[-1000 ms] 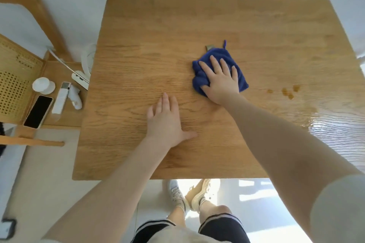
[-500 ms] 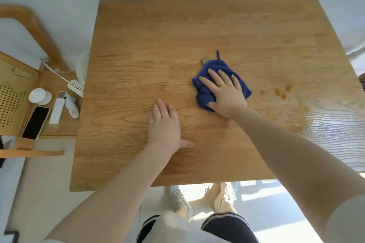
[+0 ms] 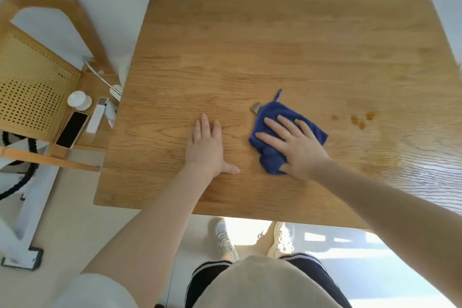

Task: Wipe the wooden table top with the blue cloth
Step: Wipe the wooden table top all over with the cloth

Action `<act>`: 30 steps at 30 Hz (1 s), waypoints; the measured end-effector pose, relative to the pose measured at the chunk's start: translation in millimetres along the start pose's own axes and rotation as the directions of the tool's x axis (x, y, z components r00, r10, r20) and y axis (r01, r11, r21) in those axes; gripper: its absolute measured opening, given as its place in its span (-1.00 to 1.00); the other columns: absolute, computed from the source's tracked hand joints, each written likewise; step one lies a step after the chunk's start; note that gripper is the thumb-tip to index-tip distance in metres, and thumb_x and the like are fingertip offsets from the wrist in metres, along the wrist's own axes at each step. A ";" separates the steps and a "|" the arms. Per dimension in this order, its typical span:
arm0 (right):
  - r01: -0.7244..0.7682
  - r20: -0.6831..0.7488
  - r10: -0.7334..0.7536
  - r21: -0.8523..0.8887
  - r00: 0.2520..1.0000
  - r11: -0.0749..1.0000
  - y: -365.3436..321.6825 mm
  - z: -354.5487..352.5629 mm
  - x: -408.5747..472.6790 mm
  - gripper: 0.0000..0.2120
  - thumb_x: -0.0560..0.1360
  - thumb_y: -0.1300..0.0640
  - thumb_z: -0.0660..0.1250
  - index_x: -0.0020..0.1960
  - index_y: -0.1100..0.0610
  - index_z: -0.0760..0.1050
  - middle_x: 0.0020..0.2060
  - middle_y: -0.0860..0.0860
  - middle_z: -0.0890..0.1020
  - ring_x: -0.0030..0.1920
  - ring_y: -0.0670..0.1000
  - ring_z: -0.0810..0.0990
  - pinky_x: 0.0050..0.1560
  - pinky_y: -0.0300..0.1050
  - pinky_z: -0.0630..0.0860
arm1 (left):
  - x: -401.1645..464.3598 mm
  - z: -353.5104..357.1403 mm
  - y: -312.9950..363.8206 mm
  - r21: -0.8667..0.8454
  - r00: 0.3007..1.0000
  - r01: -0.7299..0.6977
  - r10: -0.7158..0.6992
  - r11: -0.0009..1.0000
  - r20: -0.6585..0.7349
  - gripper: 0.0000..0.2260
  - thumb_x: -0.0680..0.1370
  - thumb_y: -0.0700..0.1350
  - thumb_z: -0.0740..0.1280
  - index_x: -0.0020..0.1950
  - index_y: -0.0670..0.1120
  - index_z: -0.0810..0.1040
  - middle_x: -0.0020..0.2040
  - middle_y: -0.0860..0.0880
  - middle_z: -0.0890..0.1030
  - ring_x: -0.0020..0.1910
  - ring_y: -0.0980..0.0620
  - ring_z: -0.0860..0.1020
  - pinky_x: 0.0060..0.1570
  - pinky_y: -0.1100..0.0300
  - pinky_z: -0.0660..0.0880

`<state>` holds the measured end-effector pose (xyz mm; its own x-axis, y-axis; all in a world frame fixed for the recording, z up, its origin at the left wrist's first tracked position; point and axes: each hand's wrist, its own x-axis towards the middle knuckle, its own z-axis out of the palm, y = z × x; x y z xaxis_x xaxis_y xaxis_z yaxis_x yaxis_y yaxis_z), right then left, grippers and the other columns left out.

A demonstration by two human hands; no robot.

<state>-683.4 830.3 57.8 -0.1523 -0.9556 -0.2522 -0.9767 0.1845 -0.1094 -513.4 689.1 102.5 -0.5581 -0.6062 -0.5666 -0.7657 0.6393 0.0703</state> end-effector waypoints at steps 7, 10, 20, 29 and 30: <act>-0.249 -0.051 0.254 0.090 0.966 0.964 47.8 -18.4 55.7 -0.38 0.51 -0.11 0.18 0.49 -0.18 -0.02 0.53 -0.02 -0.04 0.52 0.10 -0.11 0.46 0.18 -0.14 | -8.4 4.4 21.4 -0.022 0.999 -0.038 0.038 0.999 -0.016 0.02 0.40 0.16 0.42 0.52 -0.12 -0.25 0.52 -0.07 -0.32 0.51 -0.08 -0.27 0.46 0.00 -0.15; -0.154 -0.085 0.159 0.056 0.984 0.986 30.9 -5.7 14.1 -0.39 0.48 -0.14 0.14 0.49 -0.17 0.03 0.53 0.00 0.02 0.51 0.14 -0.04 0.44 0.20 -0.11 | -11.4 5.6 48.7 -0.076 0.997 -0.073 0.073 0.994 -0.008 0.04 0.38 0.20 0.42 0.52 -0.13 -0.23 0.53 -0.07 -0.31 0.51 -0.05 -0.27 0.46 0.02 -0.15; -0.075 -0.059 0.079 0.063 0.995 0.995 68.6 -6.5 3.9 -0.34 0.46 -0.16 0.21 0.49 -0.19 0.02 0.53 -0.01 0.02 0.52 0.13 -0.02 0.44 0.20 -0.08 | -2.4 7.9 111.6 -0.017 0.992 -0.118 0.118 0.993 -0.040 0.20 0.23 0.38 0.41 0.51 -0.14 -0.29 0.55 -0.09 -0.22 0.53 -0.01 -0.16 0.44 0.02 0.11; -0.013 -0.088 0.015 0.019 0.996 1.000 55.5 5.9 -43.4 -0.31 0.44 -0.19 0.25 0.49 -0.17 0.05 0.53 0.00 0.02 0.51 0.14 -0.04 0.43 0.21 -0.11 | -7.5 22.6 125.2 -0.066 0.994 -0.015 0.008 0.998 -0.105 0.15 0.26 0.27 0.46 0.52 -0.15 -0.22 0.54 -0.08 -0.27 0.53 -0.01 -0.19 0.46 0.05 0.02; 0.033 -0.085 -0.031 0.017 0.996 0.999 52.4 11.4 -56.3 -0.34 0.43 -0.21 0.23 0.47 -0.17 0.09 0.52 0.02 0.09 0.51 0.16 0.03 0.42 0.23 -0.05 | -7.3 22.4 124.7 -0.065 0.994 -0.021 0.014 0.998 -0.112 0.11 0.30 0.23 0.46 0.53 -0.15 -0.22 0.54 -0.08 -0.27 0.53 -0.01 -0.19 0.45 0.05 0.03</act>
<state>-724.3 896.4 55.4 -0.1343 -0.9770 -0.1658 -0.9784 0.1573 -0.1341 -597.6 783.8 97.1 -0.6008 -0.6465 -0.4702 -0.7731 0.6196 0.1358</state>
